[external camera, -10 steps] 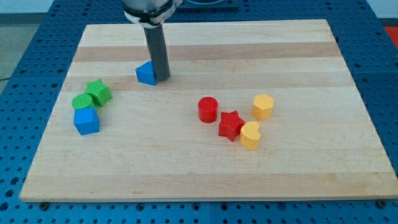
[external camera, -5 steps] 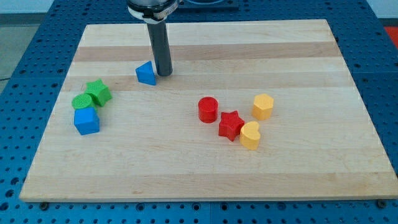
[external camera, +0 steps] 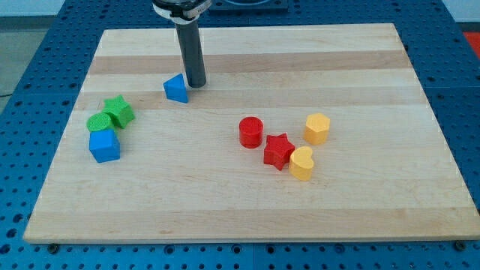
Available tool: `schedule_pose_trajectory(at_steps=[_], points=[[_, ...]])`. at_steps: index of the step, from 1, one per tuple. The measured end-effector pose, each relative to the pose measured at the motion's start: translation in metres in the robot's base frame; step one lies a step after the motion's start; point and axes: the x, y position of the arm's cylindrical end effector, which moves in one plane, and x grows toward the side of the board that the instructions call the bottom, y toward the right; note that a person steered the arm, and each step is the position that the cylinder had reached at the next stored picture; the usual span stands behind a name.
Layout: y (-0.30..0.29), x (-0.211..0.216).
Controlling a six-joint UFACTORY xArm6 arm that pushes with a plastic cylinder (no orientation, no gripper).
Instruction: Place the blue triangle into the green star
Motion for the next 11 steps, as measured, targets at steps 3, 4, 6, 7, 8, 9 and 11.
schedule_pose_trajectory(at_steps=[3, 4, 6, 7, 8, 9, 11], points=[[-0.001, -0.01], [-0.007, -0.01], [0.007, 0.012], [0.001, 0.019], [-0.023, 0.019], [-0.048, 0.019], [-0.087, 0.019]])
